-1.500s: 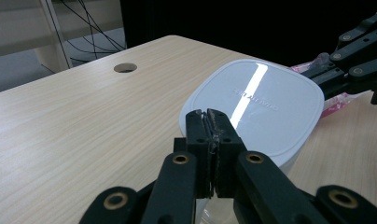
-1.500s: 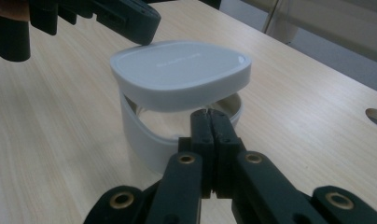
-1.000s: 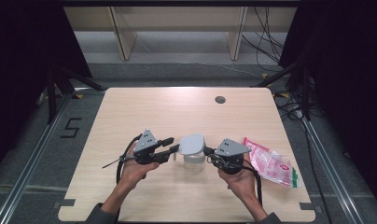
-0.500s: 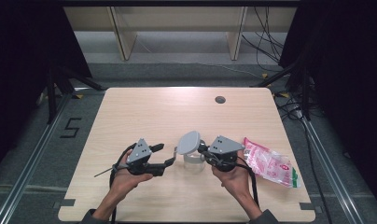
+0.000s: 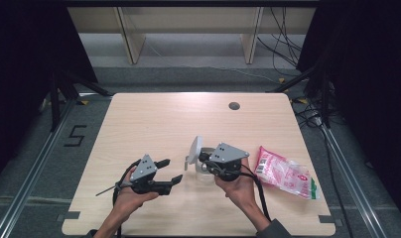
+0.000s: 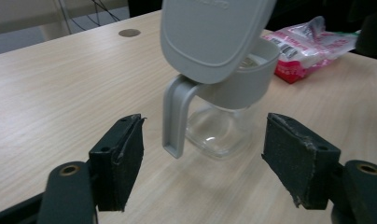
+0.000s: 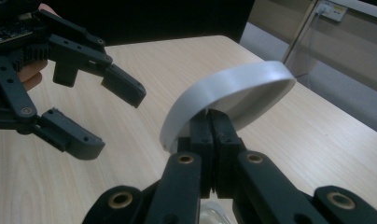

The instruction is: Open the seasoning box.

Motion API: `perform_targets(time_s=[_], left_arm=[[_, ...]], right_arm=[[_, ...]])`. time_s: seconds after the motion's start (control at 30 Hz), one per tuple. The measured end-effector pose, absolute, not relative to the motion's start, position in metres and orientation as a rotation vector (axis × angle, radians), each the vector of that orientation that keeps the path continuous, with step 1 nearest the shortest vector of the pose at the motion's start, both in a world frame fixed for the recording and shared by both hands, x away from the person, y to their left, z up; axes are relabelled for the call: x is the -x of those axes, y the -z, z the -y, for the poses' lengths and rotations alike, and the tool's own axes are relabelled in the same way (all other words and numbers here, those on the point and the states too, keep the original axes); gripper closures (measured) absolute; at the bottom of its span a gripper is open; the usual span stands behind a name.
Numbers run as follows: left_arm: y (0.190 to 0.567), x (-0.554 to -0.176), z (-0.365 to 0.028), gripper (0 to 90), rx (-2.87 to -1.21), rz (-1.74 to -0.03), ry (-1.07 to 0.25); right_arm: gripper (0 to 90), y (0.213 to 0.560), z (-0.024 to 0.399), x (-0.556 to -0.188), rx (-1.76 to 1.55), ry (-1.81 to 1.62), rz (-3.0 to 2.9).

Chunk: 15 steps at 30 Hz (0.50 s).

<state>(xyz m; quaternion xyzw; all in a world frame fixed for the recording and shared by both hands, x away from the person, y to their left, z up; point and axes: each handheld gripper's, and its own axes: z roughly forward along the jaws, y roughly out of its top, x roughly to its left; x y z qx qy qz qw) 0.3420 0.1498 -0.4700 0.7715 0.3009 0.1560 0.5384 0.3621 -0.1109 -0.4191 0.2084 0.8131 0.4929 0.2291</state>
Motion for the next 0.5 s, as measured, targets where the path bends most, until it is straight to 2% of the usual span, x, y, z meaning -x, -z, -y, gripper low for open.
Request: perform_targets(time_s=[0.33, 0.47, 0.5], left_arm=[[0.475, -0.341, -0.155, 27.8, -1.833, -0.732, -0.378], [0.475, -0.339, -0.156, 27.8, -1.842, -0.734, -0.393], [0.475, -0.338, -0.156, 27.8, -1.850, -0.729, -0.398]], right_arm=[[89.3, 0.419, 0.095, -0.361, -0.517, -1.355, -2.266], [86.4, 0.419, 0.100, -0.361, -0.530, -1.356, -2.259], [83.4, 0.419, 0.105, -0.361, -0.565, -1.362, -2.249]])
